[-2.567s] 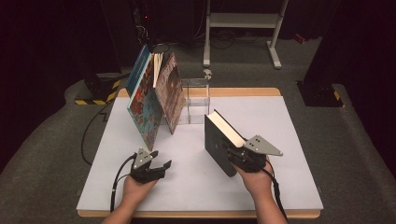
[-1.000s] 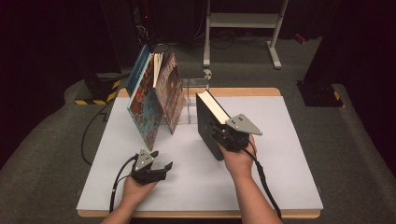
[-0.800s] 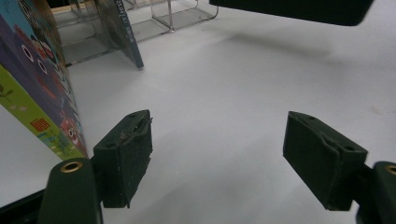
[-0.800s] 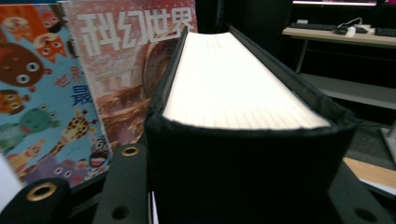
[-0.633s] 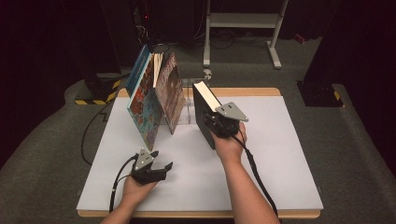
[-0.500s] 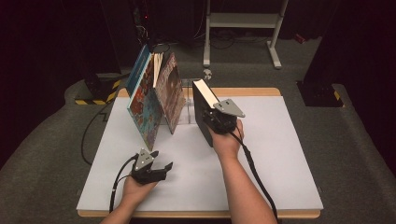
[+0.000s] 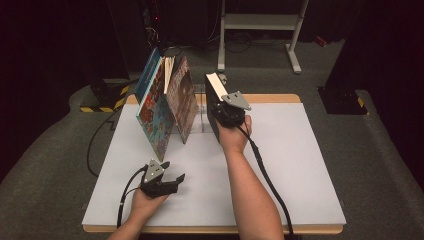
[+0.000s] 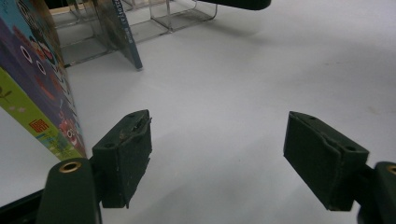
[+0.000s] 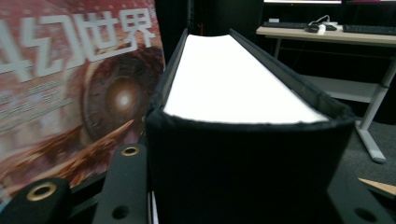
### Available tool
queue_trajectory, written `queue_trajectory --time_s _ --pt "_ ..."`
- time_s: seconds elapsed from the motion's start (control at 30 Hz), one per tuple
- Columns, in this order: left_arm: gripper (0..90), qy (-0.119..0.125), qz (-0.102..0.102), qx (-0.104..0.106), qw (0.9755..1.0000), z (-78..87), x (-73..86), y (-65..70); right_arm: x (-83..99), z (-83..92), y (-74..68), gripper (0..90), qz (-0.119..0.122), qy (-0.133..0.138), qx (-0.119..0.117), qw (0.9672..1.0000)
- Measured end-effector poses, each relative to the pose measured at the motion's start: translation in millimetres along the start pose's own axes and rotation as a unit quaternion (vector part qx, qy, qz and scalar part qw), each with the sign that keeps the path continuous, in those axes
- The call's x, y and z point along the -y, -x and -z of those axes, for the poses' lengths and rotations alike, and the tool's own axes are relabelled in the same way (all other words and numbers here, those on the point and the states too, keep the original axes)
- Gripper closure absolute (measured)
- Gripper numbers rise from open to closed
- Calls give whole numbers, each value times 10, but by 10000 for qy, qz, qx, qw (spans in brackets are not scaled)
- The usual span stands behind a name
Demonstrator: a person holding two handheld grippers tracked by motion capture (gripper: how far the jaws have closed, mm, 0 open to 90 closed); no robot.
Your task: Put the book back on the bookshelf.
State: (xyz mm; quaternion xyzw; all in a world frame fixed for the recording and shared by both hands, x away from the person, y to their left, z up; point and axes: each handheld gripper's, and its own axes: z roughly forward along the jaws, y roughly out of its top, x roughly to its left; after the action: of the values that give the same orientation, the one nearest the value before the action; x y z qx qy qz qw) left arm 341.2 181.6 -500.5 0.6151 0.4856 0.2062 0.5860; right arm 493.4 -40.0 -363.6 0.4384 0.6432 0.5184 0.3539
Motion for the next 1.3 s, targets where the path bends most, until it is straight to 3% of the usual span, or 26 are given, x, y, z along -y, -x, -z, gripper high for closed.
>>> queue_trajectory --time_s 0.47,0.8,1.3 --pt "237 12 7 29 10000 5 -1 -2 42 -389 -110 542 -27 -54 351 9994" --pt "237 0 -3 23 10000 2 0 0 81 -550 -206 541 -41 -59 688 9976" --pt "236 11 12 53 10000 9 -3 -6 88 -674 -291 540 -118 1 1009 9948"
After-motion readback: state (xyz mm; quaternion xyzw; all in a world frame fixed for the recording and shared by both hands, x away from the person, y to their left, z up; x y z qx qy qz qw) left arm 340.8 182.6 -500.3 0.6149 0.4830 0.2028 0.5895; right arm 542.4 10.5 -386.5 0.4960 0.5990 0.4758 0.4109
